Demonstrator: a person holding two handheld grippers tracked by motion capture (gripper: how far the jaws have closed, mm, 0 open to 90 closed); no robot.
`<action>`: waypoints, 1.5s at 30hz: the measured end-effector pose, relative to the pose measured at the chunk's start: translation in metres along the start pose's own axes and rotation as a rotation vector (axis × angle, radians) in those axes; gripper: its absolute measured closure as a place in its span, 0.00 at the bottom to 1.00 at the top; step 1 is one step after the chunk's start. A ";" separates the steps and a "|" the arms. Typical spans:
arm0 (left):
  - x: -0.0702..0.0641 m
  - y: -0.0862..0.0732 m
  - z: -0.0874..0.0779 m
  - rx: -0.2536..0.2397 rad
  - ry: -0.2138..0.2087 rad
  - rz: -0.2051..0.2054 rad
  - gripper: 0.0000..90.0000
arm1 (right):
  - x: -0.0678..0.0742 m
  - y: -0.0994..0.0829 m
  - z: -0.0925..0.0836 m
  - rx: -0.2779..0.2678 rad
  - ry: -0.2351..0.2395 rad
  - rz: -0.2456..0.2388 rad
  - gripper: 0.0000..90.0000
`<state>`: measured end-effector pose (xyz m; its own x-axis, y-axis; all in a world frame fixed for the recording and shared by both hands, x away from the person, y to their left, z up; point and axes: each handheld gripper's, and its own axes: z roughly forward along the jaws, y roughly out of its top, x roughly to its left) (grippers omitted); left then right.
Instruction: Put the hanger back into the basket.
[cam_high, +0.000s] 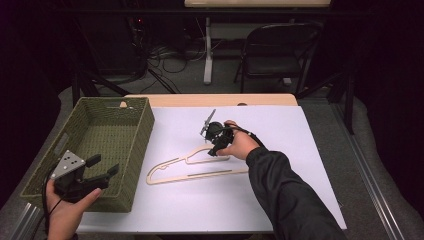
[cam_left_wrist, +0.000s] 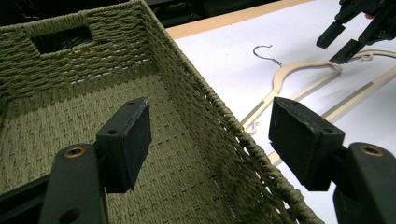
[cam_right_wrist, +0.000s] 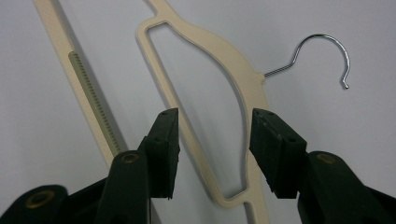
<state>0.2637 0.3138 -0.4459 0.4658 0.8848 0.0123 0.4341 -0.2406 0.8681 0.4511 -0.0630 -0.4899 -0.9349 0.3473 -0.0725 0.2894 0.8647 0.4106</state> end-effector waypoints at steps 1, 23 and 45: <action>0.000 0.000 0.000 0.001 0.000 0.000 0.33 | 0.001 0.000 0.001 0.010 0.009 -0.007 0.60; 0.000 0.000 0.002 0.005 -0.004 -0.002 0.33 | 0.007 -0.004 0.025 0.150 0.033 -0.130 0.70; 0.000 0.000 0.004 0.008 -0.007 0.002 0.33 | 0.011 0.013 0.033 0.264 0.063 -0.221 0.75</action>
<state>0.2664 0.3120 -0.4479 0.4720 0.8815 0.0107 0.4392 -0.2456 0.8642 0.4510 -0.0355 -0.5148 -0.9893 0.1258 -0.0741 0.1144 0.9833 0.1415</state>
